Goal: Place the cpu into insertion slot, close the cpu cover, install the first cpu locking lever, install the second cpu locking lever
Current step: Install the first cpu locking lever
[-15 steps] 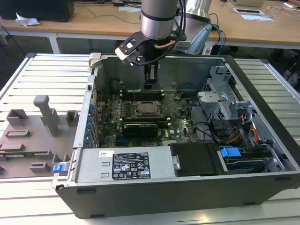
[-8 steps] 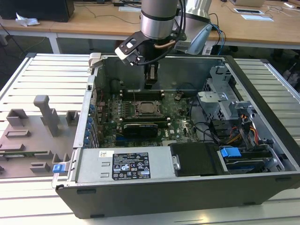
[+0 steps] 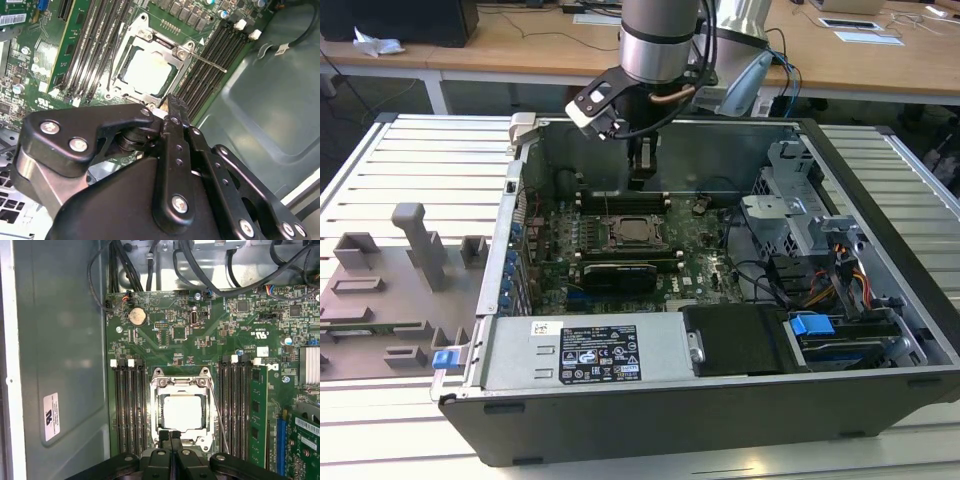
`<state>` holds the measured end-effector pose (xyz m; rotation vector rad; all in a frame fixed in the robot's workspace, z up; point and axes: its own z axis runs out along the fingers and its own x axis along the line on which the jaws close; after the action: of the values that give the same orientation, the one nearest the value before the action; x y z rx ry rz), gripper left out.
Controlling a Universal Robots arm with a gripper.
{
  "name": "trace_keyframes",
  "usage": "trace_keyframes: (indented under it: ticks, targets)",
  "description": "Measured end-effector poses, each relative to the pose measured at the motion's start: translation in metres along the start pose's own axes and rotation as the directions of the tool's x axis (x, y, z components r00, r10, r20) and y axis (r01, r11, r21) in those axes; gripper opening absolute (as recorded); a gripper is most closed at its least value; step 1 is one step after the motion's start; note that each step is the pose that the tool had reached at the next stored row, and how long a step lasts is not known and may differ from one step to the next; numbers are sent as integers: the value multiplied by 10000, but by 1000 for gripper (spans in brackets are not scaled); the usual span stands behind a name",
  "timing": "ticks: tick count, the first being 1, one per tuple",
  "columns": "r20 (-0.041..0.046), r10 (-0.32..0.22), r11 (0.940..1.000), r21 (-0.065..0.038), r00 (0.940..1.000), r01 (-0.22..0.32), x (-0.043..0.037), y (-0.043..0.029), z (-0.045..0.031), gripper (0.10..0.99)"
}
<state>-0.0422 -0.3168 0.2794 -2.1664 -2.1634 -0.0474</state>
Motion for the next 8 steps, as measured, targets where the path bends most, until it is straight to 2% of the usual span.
trace_keyframes:
  ticks: [5,7,8]
  targets:
    - [25,-839,9965,66,9965,839,0,0,1,106]
    - [34,-1172,9931,93,9931,1171,0,0,1,106]
    - [44,-1574,9875,127,9875,1574,0,0,1,106]
